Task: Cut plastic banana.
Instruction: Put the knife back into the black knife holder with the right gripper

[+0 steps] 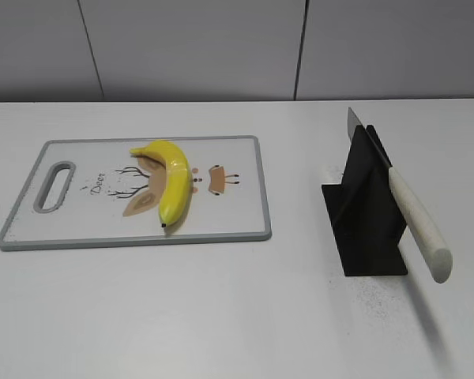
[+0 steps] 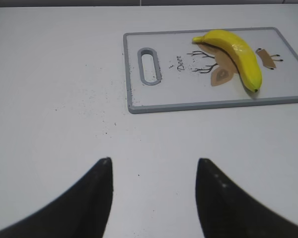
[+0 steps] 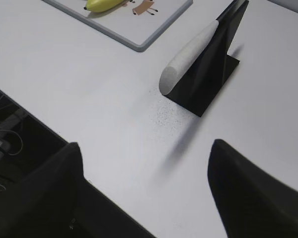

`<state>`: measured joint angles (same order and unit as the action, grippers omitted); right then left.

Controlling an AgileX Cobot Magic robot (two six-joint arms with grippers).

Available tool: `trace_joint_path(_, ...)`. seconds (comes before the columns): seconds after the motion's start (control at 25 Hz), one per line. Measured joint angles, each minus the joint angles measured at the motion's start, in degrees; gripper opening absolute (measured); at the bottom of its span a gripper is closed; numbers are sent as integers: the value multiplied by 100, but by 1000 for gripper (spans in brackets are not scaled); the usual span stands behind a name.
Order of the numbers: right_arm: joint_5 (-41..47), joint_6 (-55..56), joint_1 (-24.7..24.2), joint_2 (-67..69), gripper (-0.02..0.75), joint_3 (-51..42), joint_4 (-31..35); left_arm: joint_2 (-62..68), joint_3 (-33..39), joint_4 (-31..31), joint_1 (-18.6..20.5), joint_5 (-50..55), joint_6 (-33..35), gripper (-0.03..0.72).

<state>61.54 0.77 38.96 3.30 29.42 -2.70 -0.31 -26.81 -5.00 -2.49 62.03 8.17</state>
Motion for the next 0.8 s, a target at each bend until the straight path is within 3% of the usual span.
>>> trace_joint_path(0.36, -106, 0, -181, -371, 592, 0, 35, 0, 0, 6, 0, 0, 0, 526)
trace_joint_path(0.48, -112, 0, -617, -371, 592, 0, 104, 0, 0, 6, 0, 0, 0, 526)
trace_joint_path(0.8, -125, 1, -2402, -371, 591, 0, 143, 0, 0, 6, 0, 0, 0, 526)
